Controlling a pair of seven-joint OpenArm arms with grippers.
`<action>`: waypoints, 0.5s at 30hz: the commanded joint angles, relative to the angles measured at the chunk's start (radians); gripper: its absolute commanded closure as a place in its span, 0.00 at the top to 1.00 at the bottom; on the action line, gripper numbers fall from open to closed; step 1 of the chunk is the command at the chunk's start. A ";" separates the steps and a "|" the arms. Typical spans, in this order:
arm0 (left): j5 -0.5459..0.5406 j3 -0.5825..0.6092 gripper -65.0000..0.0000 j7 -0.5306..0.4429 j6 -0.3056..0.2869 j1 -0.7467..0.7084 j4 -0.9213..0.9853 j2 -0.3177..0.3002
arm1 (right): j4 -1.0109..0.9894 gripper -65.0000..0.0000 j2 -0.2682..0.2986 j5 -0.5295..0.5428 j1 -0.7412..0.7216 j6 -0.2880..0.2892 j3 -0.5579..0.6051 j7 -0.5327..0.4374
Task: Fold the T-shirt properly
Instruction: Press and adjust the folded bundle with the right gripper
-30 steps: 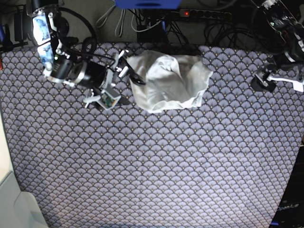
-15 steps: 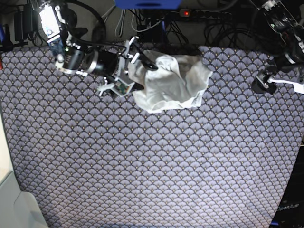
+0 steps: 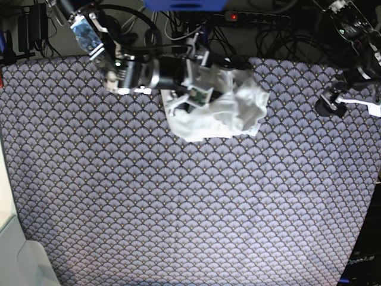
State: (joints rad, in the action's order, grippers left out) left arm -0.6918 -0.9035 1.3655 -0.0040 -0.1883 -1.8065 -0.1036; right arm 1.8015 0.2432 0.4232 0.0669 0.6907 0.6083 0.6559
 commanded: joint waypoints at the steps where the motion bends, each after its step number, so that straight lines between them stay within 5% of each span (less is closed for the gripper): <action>1: -0.015 -0.006 0.96 -0.002 -0.001 0.003 -0.020 -0.017 | 0.021 0.65 -0.011 0.024 -0.016 0.007 0.023 -0.026; 15: -0.015 -0.006 0.96 -0.002 -0.001 -0.014 -0.020 -0.020 | 0.071 0.65 -0.029 0.022 -0.063 0.007 0.078 -0.025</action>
State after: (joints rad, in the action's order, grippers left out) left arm -0.6888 -0.9062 1.3651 -0.0040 -0.2070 -1.8065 -0.1081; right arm 1.8477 0.2119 0.4255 0.0166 0.6918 0.6918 0.6621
